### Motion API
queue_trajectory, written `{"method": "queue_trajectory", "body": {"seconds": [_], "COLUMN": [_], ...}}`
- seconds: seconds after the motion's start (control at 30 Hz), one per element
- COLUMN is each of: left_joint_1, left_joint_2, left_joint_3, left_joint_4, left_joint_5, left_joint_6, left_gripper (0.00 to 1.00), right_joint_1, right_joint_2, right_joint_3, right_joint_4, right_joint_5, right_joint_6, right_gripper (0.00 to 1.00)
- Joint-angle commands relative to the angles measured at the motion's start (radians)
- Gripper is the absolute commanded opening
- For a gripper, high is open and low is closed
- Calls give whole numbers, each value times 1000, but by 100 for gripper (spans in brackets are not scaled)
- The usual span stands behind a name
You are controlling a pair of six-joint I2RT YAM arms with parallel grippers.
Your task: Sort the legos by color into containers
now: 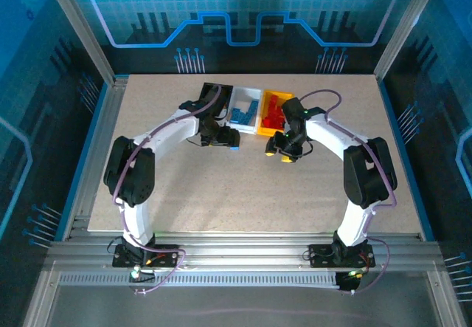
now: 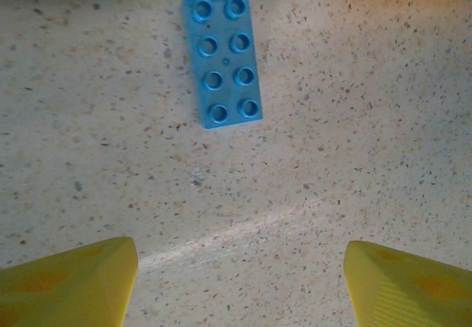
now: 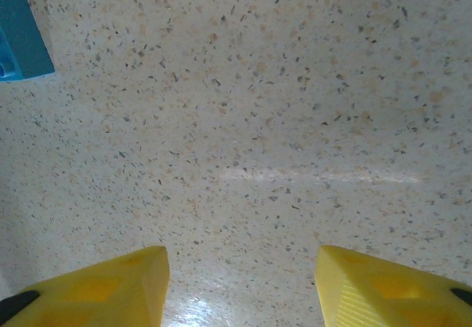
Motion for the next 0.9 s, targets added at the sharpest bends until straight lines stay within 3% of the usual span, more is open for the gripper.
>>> {"method": "queue_trajectory", "body": {"seconds": [0.0, 0.57, 0.87], "left_joint_1": [-17, -31, -38], "left_joint_2": [63, 278, 349], "left_joint_3": [12, 206, 266], "left_joint_4": [14, -8, -15], "left_joint_5": [-21, -67, -125], "left_joint_6": [6, 34, 25], "left_gripper": [74, 68, 59], "right_joint_1": [11, -1, -18], "right_joint_2": [-28, 2, 24], "right_joint_3": [17, 92, 140], "right_joint_4": [-32, -119, -156], "right_joint_5": [20, 51, 36], "right_joint_6": [19, -33, -67], "right_gripper": [56, 56, 57]}}
